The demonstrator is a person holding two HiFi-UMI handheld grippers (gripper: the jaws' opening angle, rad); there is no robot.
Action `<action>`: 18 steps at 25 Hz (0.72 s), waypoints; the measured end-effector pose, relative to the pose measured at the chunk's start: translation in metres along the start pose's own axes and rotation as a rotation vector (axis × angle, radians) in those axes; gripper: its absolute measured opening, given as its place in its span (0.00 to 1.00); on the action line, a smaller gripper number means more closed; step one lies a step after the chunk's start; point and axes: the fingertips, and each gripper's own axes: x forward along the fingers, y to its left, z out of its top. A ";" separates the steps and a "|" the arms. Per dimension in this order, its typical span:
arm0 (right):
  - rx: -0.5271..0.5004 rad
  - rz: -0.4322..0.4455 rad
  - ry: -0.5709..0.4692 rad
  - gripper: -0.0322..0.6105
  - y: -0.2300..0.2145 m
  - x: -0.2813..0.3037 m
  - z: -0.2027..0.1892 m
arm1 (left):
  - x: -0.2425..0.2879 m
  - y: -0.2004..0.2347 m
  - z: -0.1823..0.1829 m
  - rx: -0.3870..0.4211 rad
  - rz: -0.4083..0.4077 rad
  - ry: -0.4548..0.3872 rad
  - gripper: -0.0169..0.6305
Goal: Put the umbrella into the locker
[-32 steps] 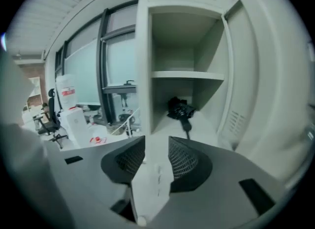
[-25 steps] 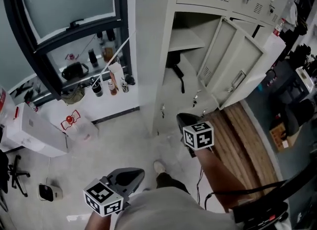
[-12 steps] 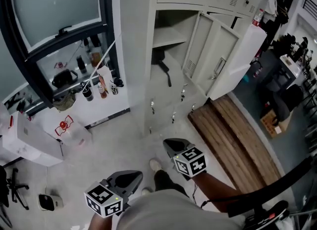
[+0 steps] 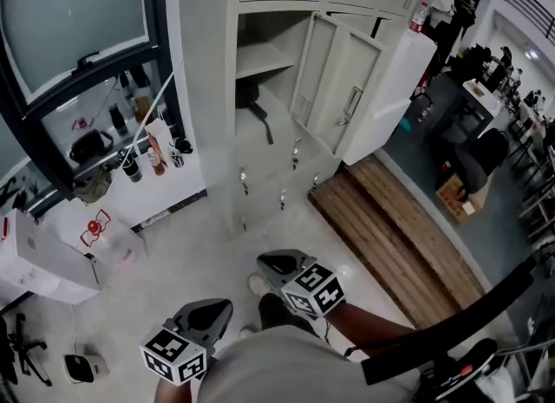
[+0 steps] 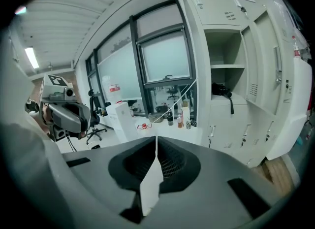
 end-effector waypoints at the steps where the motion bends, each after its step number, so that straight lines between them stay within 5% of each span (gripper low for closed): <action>1: -0.005 0.003 0.003 0.09 0.002 0.000 -0.001 | -0.001 -0.001 -0.001 -0.002 -0.002 -0.002 0.04; 18: -0.041 0.052 -0.012 0.08 0.008 0.002 0.013 | 0.006 0.006 -0.004 0.000 0.011 0.014 0.04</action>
